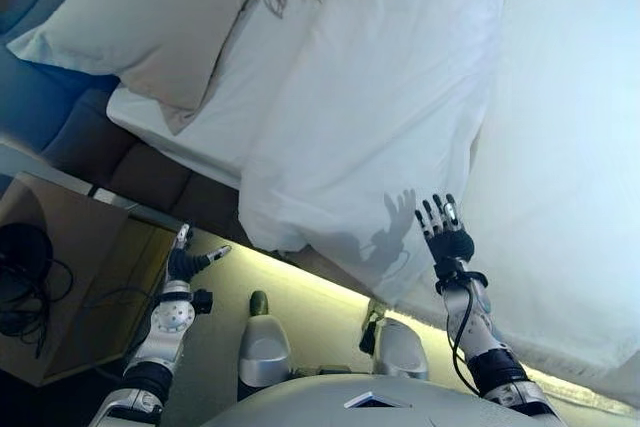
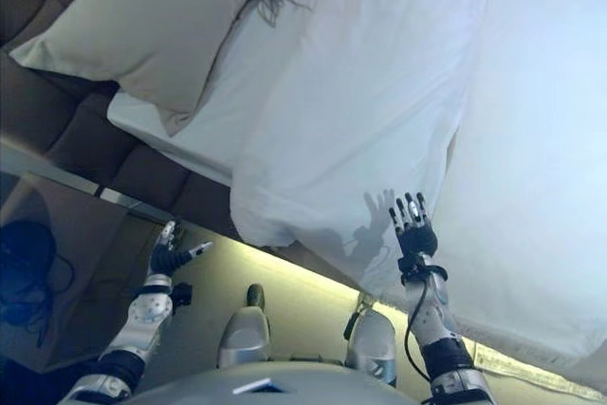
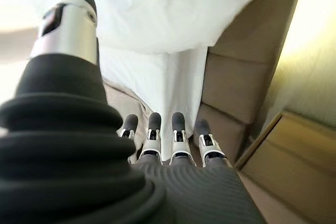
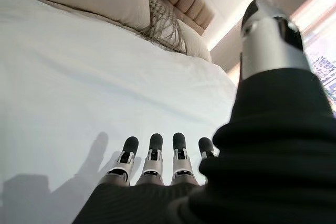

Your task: Make the bed neatly

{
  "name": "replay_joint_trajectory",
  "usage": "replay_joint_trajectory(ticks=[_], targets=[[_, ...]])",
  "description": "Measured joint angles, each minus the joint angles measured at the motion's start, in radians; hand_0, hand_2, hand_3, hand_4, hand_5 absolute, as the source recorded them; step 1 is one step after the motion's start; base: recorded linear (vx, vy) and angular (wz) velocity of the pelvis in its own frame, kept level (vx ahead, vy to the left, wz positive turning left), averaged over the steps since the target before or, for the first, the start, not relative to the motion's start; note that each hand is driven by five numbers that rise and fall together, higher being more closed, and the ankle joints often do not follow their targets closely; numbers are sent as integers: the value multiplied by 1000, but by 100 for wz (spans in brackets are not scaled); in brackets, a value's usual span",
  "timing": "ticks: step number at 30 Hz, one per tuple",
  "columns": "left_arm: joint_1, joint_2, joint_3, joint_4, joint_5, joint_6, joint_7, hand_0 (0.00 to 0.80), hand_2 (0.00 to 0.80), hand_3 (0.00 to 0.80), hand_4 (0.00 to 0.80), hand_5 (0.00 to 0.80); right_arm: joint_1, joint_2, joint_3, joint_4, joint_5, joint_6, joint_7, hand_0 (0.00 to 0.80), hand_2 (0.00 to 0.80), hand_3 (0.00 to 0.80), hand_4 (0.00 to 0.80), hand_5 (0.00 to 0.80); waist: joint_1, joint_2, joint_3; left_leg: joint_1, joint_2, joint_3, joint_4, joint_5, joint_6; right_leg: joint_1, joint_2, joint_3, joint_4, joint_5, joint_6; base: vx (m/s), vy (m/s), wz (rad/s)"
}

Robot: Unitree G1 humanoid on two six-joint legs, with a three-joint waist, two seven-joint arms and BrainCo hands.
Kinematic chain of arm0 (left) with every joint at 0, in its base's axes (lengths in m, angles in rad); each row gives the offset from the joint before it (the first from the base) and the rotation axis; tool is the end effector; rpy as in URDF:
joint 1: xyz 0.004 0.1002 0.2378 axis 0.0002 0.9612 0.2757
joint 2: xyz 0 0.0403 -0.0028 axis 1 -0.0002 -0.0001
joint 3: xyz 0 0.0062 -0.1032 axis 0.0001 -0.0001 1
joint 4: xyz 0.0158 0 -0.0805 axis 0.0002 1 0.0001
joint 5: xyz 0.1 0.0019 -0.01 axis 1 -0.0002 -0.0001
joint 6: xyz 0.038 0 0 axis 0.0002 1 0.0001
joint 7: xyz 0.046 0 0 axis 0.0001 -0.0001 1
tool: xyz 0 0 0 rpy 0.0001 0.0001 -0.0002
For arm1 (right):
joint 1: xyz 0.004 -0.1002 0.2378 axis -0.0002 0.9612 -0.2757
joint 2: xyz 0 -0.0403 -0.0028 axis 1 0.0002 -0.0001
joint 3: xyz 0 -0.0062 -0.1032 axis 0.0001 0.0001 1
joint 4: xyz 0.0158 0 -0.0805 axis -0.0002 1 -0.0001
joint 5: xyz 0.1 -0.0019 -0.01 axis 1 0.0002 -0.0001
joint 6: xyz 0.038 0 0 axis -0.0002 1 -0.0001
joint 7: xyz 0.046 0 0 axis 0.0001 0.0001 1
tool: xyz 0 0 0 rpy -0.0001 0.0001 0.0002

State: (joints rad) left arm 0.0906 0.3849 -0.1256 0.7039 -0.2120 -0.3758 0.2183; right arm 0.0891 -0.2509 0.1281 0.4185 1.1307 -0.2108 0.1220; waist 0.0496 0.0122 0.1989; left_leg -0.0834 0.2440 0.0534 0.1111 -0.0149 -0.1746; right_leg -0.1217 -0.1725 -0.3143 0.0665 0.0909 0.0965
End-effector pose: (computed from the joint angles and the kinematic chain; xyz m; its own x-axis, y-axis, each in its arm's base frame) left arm 0.1327 0.2476 -0.0546 0.8844 0.3166 -0.3429 -0.2140 0.9281 0.3048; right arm 0.1591 -0.2039 -0.0362 0.9541 -0.0874 -0.2864 0.2695 0.6673 0.6944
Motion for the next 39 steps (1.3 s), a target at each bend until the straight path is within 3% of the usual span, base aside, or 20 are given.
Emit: replay_joint_trajectory(ticks=[3, 6, 7, 8, 10, 13, 15, 17, 19, 20, 21, 25, 28, 32, 33, 35, 36, 37, 38, 39], targets=[[18, -18, 2, -6, -51, 0, -53, 0, 0, 0, 0, 0, 49, -9, -21, 0, -2, 1, 1, 0, 0, 0, 0, 0, 1, 10, -13, 2, 14, -16, 5, -2, 5, 21, 12, -8, 10, -15, -7, -3, -57, 17], [26, -38, -4, -22, -55, 1, -118, 0, 0, 0, 0, 0, 81, -32, -57, 4, -2, 0, 0, 0, 0, 0, 0, 0, -9, 16, -17, -16, 15, -29, 44, -23, 73, 22, -6, -8, 83, -68, -4, 45, 183, 43], [27, -40, -6, -35, -55, 5, -132, 0, 0, 0, 0, 0, 84, -43, -70, 13, -2, 0, -1, 0, 0, 0, 0, 0, -8, 16, -19, -17, 17, -27, 51, -23, 75, 23, -18, -6, 103, -84, -2, 113, 431, 52], [26, -40, -9, -51, -55, 14, -148, 0, 0, 0, 0, 0, 88, -46, -93, 21, 0, 0, -1, 0, 0, 0, 0, 0, -10, 12, -28, -34, 18, -29, 74, -24, 75, 19, -29, -9, 112, -90, 3, 161, 515, 40], [21, -36, -10, -62, -56, 19, -162, 0, 0, 0, 0, 0, 82, -49, -120, 24, 1, -1, 0, 0, 0, 0, 0, 0, -4, 29, -43, -72, 27, -88, 124, -31, 59, -1, -58, -5, 142, -101, 19, 175, 559, 22], [25, -32, -10, -57, -56, 40, -191, 0, 0, 0, 0, 0, 66, -51, -135, 32, 1, 0, 2, 0, 0, 0, 0, 0, -2, 52, -54, -63, 54, -142, 107, -57, 19, -46, -126, 48, 206, -120, 56, 151, 537, -3], [26, -24, -5, -56, -56, 61, -208, 0, 0, 0, 0, 0, 62, -35, -121, 46, -3, 12, 0, 0, 0, 0, 0, 0, 0, 52, -55, -50, 30, -82, 118, -49, -67, -47, -182, 83, 191, -126, 67, 217, 507, -8], [48, 16, 2, -57, -36, 71, -219, 0, 0, 0, 0, 0, 64, 41, -114, 64, -12, 31, -17, 0, 0, 0, 0, 0, 21, 24, -52, -49, -34, -47, 184, -105, -33, -30, -257, 95, 142, -137, 18, 208, 488, -35], [83, 42, 31, -59, -41, 78, -218, 0, 0, 0, 0, 0, 72, 82, -72, 63, -11, 74, -32, 0, 0, 0, 0, 0, 22, 24, -59, -50, -40, -24, 207, -125, -16, -14, -269, 110, 206, -147, 3, -40, 293, -16], [97, 69, 49, -79, -45, 78, -217, 0, 0, 0, 0, 0, 71, 106, -54, 62, -11, 90, -37, 0, 0, 0, 0, 0, 28, 3, -67, -58, -49, -4, 207, -123, -11, -14, -288, 110, 213, -147, 2, -195, 189, 12], [101, 90, 57, -87, -48, 78, -215, 0, 0, 0, 0, 0, 64, 115, -35, 57, -11, 100, -38, 0, 0, 0, 0, 0, 30, -7, -69, -79, -48, 11, 221, -120, -14, -20, -293, 112, 211, -142, -2, -215, 139, 15], [60, 77, 58, -89, -99, 73, -189, 0, 0, 0, 0, 0, -6, 74, 19, 55, -12, 108, -43, 0, 0, 0, 0, 0, 56, 35, -44, -181, -12, -13, 253, -106, -39, -57, -265, 85, 164, -68, 132, -90, 161, 5], [56, 36, 56, -89, -118, 55, -200, 0, 0, 0, 0, 0, -24, 15, 38, 48, -30, 108, -42, 0, 0, 0, 0, 0, 50, 52, -34, -190, 14, -23, 253, -99, -51, -41, -249, 82, 144, -72, 143, 52, 269, 10], [51, 16, 57, -96, -157, 51, -261, 0, 0, 0, 0, 0, -2, -48, 16, 29, -50, 108, -46, 0, 0, 0, 0, 0, 49, 35, -1, -212, 10, -62, 348, -154, -55, -19, -262, 104, 136, -82, 142, 79, 289, 0], [52, 19, 59, -96, -156, 52, -279, 0, 0, 0, 0, 0, 0, -49, -3, 28, -50, 106, -48, 0, 0, 0, 0, 0, 51, 26, 6, -214, 0, -59, 377, -174, -46, -13, -273, 101, 129, -76, 133, 87, 284, -16], [59, 23, 60, -97, -156, 58, -317, 0, 0, 0, 0, 0, 5, -28, -37, 15, -50, 97, -56, 0, 0, 0, 0, 0, 57, 6, 4, -216, -43, -43, 420, -212, -22, 1, -304, 61, 64, -33, 52, 47, 253, -40], [65, 24, 66, -102, -156, 62, -327, 0, 0, 0, 0, 0, 2, -19, -46, 10, -51, 96, -57, 0, 0, 0, 0, 0, 66, 0, 4, -215, -56, -21, 431, -226, -8, -3, -321, 41, 36, -35, -14, 19, 249, -73], [81, 28, 71, -117, -156, 67, -329, 0, 0, 0, 0, 0, -6, 3, -54, 9, -59, 96, -57, 0, 0, 0, 0, 0, 77, -3, 5, -212, -65, -9, 437, -241, 8, -9, -327, 32, 27, -43, -108, 5, 234, -71], [90, 39, 75, -136, -156, 71, -327, 0, 0, 0, 0, 0, -6, 27, -54, 6, -59, 97, -59, 0, 0, 0, 0, 0, 76, -13, 6, -208, -68, 6, 434, -244, 14, -30, -325, 52, 62, 41, -114, -2, 127, -55], [90, 48, 79, -144, -156, 75, -324, 0, 0, 0, 0, 0, -3, 52, -48, 3, -59, 100, -60, 0, 0, 0, 0, 0, 82, -23, 1, -202, -62, 20, 423, -240, 17, -52, -318, 61, 77, 85, -51, -35, 32, -37]])
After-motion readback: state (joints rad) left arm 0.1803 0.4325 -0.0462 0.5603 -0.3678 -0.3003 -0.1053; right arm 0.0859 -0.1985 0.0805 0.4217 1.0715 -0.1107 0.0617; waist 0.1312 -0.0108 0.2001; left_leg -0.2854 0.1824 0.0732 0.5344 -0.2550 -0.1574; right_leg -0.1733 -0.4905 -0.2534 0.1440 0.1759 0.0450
